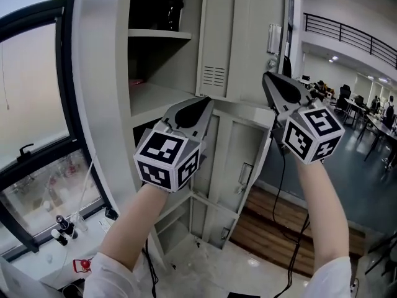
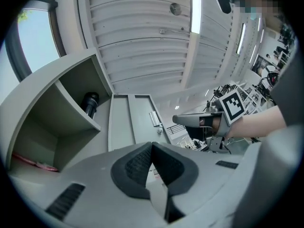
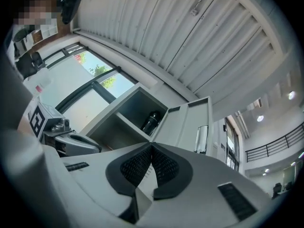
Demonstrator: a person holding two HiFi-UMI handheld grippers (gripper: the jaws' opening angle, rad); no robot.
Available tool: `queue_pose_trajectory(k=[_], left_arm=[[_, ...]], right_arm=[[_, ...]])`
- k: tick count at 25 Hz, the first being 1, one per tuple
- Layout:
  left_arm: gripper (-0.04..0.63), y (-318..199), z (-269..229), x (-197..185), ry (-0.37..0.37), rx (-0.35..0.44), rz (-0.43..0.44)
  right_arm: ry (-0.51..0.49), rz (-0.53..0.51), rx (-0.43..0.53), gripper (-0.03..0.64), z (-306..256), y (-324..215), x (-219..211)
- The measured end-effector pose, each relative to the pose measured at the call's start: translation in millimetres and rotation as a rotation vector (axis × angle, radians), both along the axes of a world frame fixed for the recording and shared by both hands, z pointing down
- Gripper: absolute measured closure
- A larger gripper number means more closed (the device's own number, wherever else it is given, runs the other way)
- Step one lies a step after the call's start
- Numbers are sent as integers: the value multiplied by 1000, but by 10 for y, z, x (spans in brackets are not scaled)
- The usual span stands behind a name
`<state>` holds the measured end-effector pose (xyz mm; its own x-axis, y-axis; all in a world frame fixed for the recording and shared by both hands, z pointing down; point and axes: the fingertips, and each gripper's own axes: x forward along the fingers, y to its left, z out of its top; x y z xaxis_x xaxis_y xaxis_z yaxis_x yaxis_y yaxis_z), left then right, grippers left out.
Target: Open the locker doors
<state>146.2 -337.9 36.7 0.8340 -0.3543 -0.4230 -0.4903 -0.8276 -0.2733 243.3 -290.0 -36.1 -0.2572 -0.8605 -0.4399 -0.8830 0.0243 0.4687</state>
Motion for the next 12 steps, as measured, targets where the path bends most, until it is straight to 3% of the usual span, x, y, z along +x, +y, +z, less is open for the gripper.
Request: queue_pose_trajectory(k=[6,12], left_arm=[[577,131,109,53,0,38,23],[577,322,172,213,-31,58,21]], right_arm=[[100,25,-34,589,338,64,-225],[96,2,-26,589,542,219,-250]])
